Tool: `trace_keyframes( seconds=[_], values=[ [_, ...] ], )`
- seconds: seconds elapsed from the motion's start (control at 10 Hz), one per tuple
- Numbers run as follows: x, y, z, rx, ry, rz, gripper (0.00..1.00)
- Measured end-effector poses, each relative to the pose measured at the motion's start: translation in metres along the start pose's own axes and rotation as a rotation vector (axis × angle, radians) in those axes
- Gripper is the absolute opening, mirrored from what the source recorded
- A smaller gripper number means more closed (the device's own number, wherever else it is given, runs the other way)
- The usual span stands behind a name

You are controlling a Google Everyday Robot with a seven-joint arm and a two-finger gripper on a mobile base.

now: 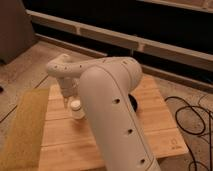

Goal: Place the ceramic cup over the eraser

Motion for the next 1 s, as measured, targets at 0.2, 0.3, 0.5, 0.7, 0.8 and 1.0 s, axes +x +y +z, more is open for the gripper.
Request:
trace_keyframes(
  seconds=[0.2,0.3,0.5,0.7,0.8,1.0],
  values=[
    [-0.002,-0.001,0.004,0.003,0.018,-0.003,0.65],
    [-0.004,0.002,0.005,0.001,0.02,-0.01,0.63],
    [-0.009,0.005,0.006,-0.011,0.009,-0.024,0.44],
    [-0.011,0.007,0.005,-0.02,0.003,-0.029,0.23],
    [-0.011,0.007,0.006,-0.024,0.002,-0.029,0.11],
    [-0.013,0.006,0.002,-0.033,-0.013,-0.025,0.0]
  ],
)
